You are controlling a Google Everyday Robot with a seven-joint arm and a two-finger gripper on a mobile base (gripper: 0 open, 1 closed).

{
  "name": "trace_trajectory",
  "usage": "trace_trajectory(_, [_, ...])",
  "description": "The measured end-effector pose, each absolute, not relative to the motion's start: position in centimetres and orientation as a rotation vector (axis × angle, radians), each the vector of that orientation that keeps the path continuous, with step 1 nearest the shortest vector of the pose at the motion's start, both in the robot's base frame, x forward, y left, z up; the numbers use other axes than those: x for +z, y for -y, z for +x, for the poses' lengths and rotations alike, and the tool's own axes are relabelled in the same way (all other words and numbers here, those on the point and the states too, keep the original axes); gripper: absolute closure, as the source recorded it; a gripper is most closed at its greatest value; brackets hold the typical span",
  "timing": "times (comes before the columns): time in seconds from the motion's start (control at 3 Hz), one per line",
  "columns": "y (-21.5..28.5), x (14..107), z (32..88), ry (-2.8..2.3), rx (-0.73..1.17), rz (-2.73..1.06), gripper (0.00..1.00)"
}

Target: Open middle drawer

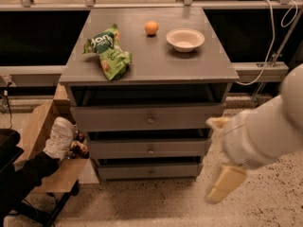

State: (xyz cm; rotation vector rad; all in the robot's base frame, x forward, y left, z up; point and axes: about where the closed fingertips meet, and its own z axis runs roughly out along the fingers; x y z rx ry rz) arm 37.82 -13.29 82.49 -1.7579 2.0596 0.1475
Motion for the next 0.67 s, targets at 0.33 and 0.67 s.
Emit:
trace_trajectory(0.33, [11.3, 74.2, 37.0, -2.081, 0.149, -1.807, 0.00])
trace_trajectory(0.67, [10.0, 67.6, 37.8, -2.100, 0.139, -1.845, 0.00])
